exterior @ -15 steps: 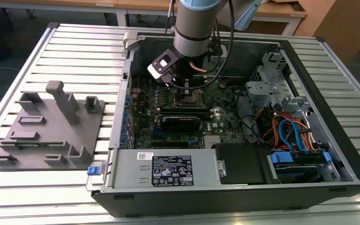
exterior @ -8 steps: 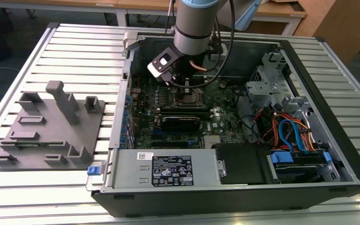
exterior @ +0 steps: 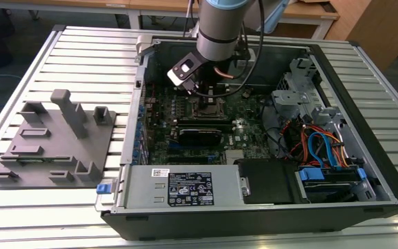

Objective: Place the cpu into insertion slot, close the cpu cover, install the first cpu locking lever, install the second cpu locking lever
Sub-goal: 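Close the cpu cover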

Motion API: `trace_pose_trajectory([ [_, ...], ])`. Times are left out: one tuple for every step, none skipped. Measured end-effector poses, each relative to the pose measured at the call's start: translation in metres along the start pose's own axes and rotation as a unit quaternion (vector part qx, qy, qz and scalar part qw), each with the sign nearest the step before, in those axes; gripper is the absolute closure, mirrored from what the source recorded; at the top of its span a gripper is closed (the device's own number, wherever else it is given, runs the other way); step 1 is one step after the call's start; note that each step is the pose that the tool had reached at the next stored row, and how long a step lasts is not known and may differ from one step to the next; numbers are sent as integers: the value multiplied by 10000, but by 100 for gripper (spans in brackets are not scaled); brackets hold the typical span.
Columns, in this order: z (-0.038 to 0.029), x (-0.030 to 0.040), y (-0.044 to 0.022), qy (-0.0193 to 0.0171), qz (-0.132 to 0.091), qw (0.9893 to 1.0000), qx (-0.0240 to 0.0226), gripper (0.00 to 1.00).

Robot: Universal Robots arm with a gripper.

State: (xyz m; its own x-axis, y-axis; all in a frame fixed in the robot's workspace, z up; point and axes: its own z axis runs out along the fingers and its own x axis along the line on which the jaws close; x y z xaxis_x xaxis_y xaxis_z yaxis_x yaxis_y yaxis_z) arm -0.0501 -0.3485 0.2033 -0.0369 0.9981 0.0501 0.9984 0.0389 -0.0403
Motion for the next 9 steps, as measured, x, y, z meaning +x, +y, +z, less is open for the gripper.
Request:
trace_pose_trajectory([
  [-1, -1, 16, 0, 0, 10000, 0, 89],
  [-1, -1, 32, 0, 0, 10000, 0, 89],
  [-2, -2, 47, 0, 0, 10000, 0, 89],
  [-2, -2, 62, 1, 0, 10000, 0, 89],
  [-3, -3, 74, 0, 0, 10000, 0, 89],
  [-3, -4, 83, 0, 0, 10000, 0, 89],
  [-4, -4, 90, 0, 0, 10000, 0, 89],
  [-4, -4, 97, 0, 0, 10000, 0, 89],
  [-4, -4, 100, 1, 0, 10000, 0, 89],
])
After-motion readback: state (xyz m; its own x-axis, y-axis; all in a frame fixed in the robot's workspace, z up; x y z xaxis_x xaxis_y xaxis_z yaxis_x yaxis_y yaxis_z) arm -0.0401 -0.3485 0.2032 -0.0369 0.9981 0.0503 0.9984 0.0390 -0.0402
